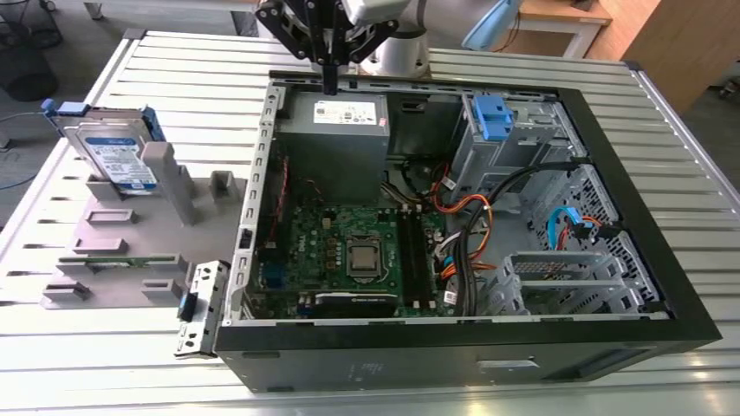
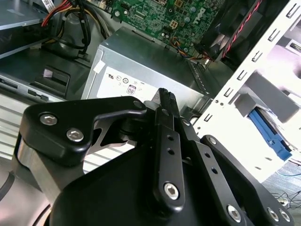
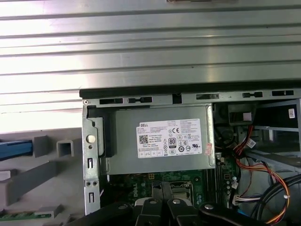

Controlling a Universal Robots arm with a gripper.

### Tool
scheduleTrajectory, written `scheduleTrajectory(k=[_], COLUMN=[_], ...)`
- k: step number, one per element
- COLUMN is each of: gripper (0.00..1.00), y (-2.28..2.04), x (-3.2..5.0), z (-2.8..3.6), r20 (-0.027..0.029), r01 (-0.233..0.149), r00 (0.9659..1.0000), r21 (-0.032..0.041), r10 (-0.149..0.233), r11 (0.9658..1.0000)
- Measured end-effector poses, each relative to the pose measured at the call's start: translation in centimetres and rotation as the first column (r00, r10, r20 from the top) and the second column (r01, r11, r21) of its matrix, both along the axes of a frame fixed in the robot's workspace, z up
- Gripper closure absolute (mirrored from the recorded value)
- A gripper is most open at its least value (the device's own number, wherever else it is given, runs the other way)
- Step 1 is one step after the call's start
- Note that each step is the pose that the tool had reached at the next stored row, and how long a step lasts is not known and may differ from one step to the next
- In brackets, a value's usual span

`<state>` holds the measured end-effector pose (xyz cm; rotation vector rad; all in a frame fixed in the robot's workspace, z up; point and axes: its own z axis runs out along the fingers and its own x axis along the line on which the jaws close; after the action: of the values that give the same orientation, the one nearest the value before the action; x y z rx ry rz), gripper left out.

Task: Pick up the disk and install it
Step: 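Reach for the disk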

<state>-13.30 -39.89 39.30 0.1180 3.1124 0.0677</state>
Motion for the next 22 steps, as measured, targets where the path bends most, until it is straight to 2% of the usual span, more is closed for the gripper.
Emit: scheduleTrajectory(k=[22], gripper=[0.89], y=[0.0], x=[-0.56], z=[0.0], r20=[0.0], r01=[0.0], r00=[1.0], r21=[-0.0001], r10=[0.0], r11=[1.0])
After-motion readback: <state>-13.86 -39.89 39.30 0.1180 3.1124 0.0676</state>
